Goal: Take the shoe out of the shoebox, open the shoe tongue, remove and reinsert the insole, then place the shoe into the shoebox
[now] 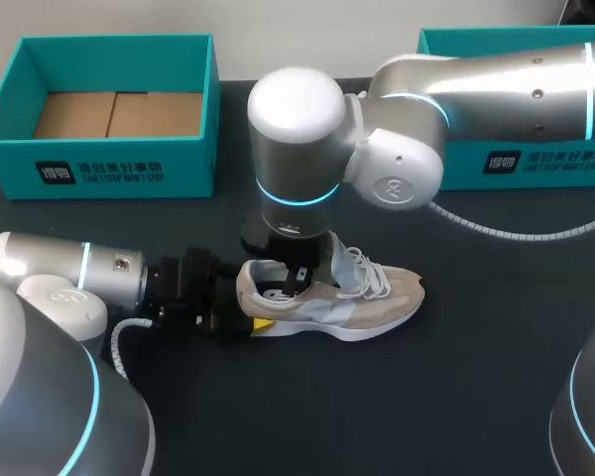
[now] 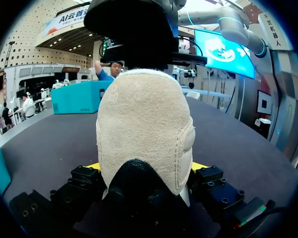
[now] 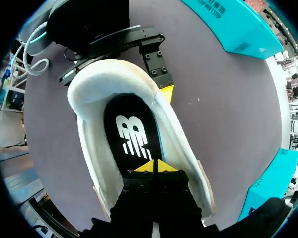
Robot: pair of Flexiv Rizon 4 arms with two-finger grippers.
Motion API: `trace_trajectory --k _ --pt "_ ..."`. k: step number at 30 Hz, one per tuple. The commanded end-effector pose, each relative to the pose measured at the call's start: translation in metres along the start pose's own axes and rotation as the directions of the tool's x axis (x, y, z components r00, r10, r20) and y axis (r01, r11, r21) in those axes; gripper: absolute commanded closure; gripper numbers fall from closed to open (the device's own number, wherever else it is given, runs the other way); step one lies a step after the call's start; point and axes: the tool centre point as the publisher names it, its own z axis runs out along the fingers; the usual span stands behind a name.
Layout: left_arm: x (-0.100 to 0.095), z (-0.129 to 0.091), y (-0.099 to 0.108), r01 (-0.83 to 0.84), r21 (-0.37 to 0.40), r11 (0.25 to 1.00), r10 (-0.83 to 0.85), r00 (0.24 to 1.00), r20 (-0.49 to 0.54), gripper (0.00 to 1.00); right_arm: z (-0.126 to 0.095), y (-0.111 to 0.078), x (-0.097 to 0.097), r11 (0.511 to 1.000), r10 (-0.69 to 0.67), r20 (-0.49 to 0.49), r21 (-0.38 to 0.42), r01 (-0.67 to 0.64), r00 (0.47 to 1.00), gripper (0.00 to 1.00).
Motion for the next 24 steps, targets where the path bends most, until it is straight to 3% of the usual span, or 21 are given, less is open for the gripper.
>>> trace_trajectory --k 1,3,15,24 --pt "0.0 0.0 0.004 0.001 -0.003 1.0 -0.001 1.0 -0.001 1.0 0.002 -0.001 -0.003 1.0 -0.003 0.003 -0.002 0.003 1.0 0.83" --pt "0.0 0.0 0.004 0.001 -0.003 1.0 -0.001 1.0 -0.001 1.0 0.003 -0.002 -0.005 1.0 -0.016 0.004 0.006 0.016 1.0 0.61" --pt "0.0 0.0 0.004 0.001 -0.003 1.0 -0.001 1.0 -0.001 1.0 0.021 0.0 -0.006 0.999 -0.034 -0.023 -0.002 0.034 0.999 0.54" --pt "0.0 0.0 0.004 0.001 -0.003 1.0 -0.001 1.0 -0.001 1.0 0.04 -0.002 0.012 1.0 -0.023 -0.084 0.008 0.024 0.996 0.6"
